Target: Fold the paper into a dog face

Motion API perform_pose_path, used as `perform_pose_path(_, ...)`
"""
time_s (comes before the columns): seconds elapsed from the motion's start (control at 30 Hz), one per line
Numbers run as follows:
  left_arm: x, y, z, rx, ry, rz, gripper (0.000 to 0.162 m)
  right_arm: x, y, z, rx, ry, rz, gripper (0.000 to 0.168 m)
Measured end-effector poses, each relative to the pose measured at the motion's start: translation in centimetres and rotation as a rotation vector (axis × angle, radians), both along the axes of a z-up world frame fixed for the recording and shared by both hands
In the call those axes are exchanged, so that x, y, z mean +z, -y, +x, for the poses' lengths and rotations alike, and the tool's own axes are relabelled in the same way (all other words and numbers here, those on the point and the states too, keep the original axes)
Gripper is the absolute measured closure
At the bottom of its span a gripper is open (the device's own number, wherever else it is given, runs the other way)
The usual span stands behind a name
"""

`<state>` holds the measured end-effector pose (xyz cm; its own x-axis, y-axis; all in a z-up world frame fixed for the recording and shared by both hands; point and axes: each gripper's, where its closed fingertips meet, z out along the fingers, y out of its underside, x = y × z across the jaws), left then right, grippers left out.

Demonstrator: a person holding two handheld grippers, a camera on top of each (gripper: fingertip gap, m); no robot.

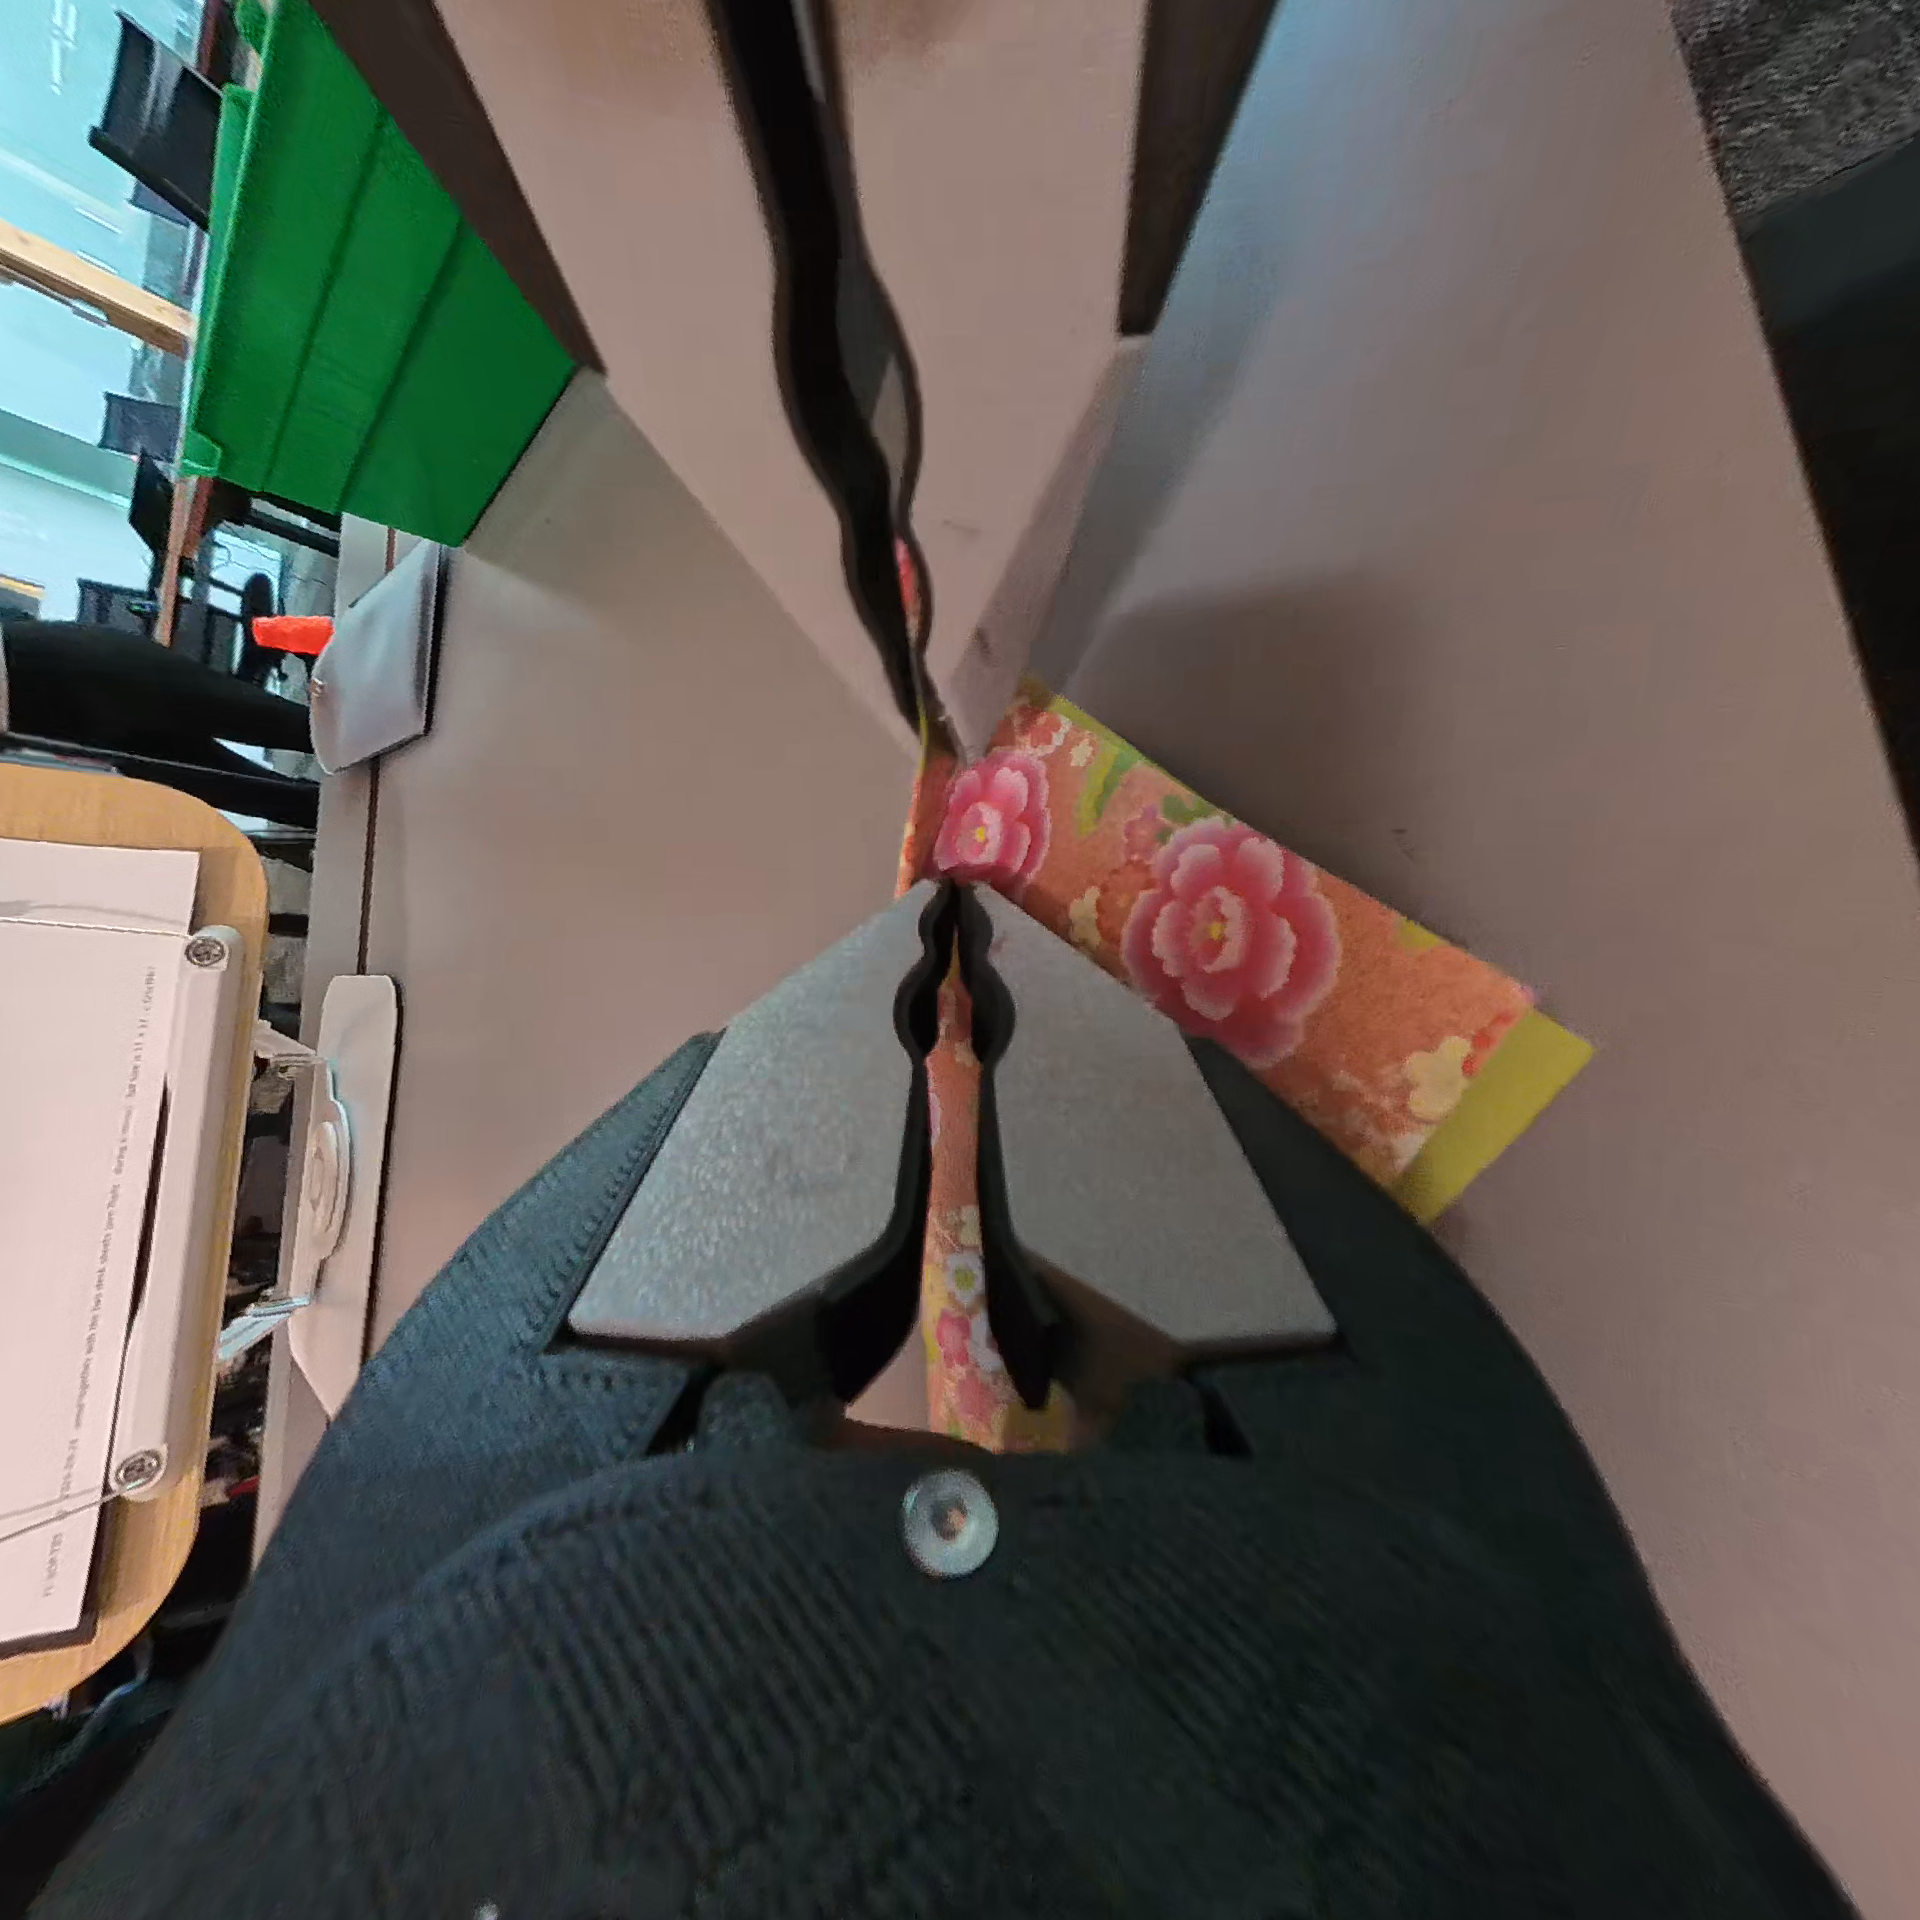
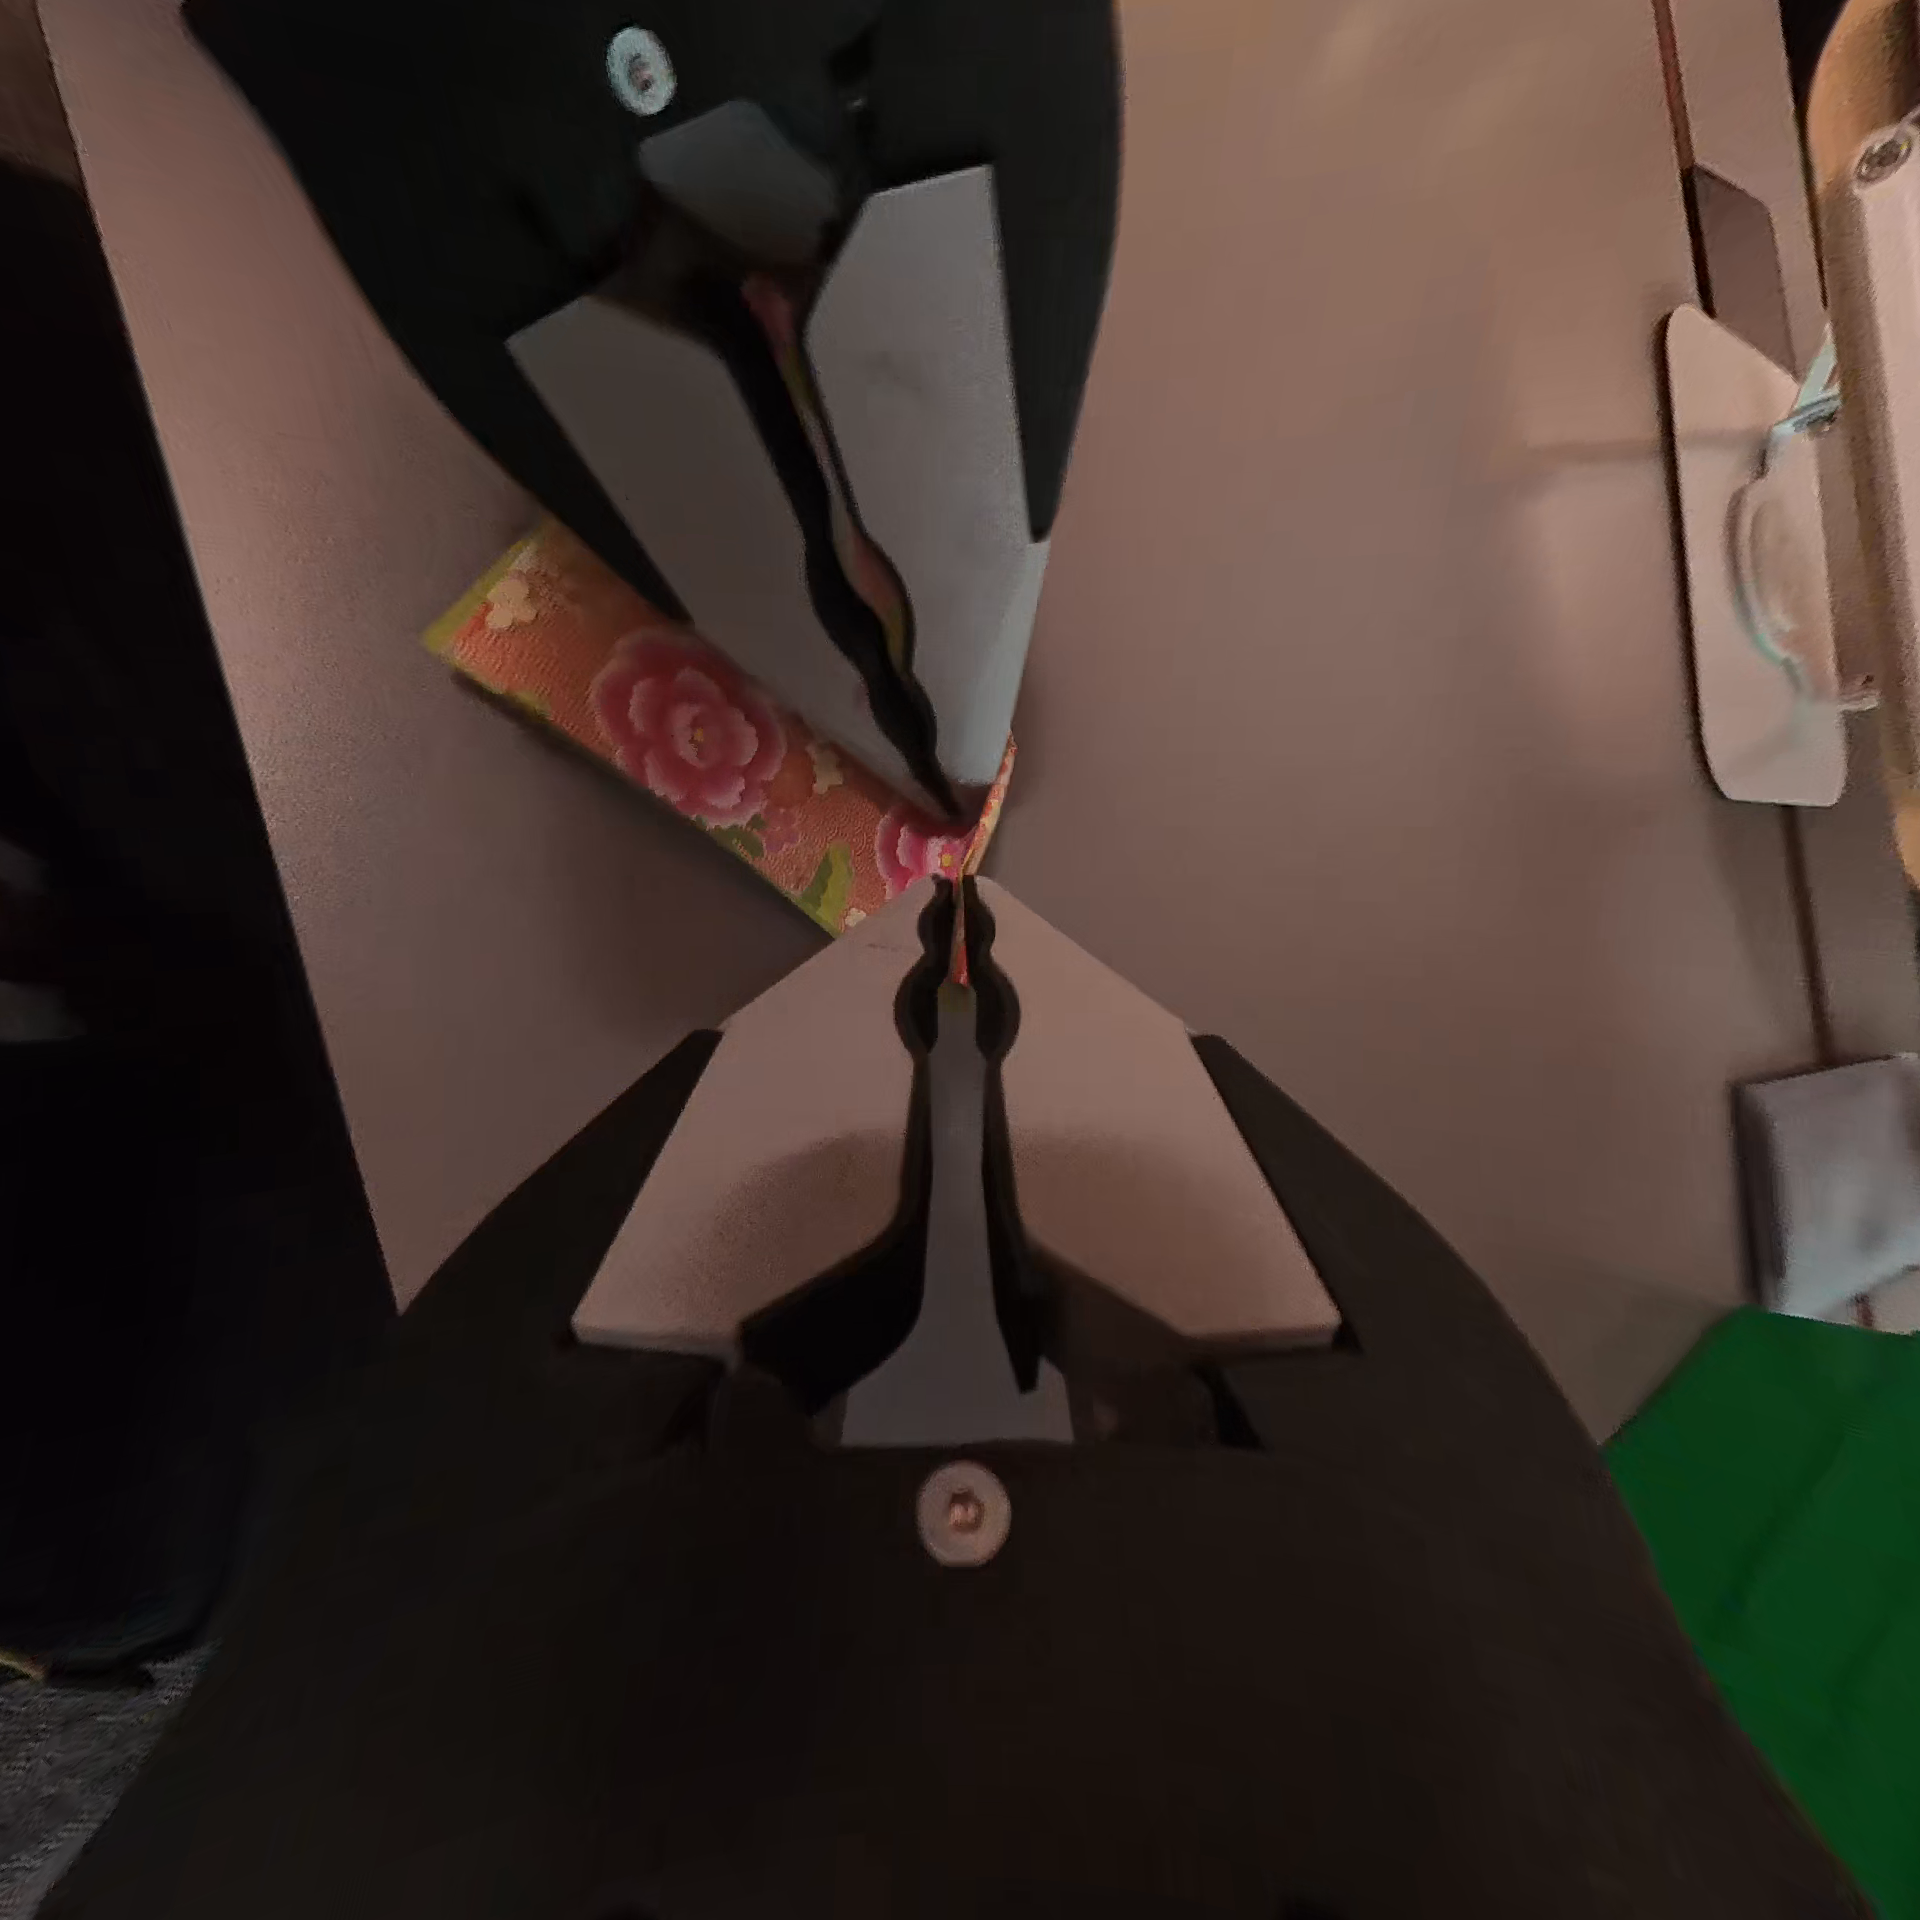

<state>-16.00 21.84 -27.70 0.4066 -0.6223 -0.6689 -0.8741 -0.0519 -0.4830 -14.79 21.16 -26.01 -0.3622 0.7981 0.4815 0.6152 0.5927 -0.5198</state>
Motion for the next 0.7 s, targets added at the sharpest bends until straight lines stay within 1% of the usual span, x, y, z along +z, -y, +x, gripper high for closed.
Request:
perform_pose_path(0.1,0.3,0.5,0.0,0.013,0.062,-0.009,0.162,0.0,0.7,0.2,0.034,0.013,-0.006,0.168)
perform_pose_path(0.23,1.7,2.1,1.0,-0.02,0.093,0.015,0.162,0.3,0.3,0.3,0.006,0.01,-0.082,0.168)
perform_pose_path(0.3,1.4,2.7,1.3,-0.029,0.086,-0.026,0.162,0.5,0.3,0.2,0.007,0.002,-0.098,0.168)
perform_pose_path(0.4,-0.1,2.7,0.7,-0.005,0.037,-0.071,0.162,0.6,0.4,0.1,0.009,0.001,-0.081,0.168)
perform_pose_path(0.57,-0.1,2.1,0.7,0.018,0.042,-0.036,0.162,0.4,1.6,0.1,0.059,0.008,-0.058,0.168)
perform_pose_path(0.7,0.0,2.0,0.7,0.024,0.047,-0.027,0.162,-0.5,2.1,0.1,0.068,0.044,-0.03,0.168)
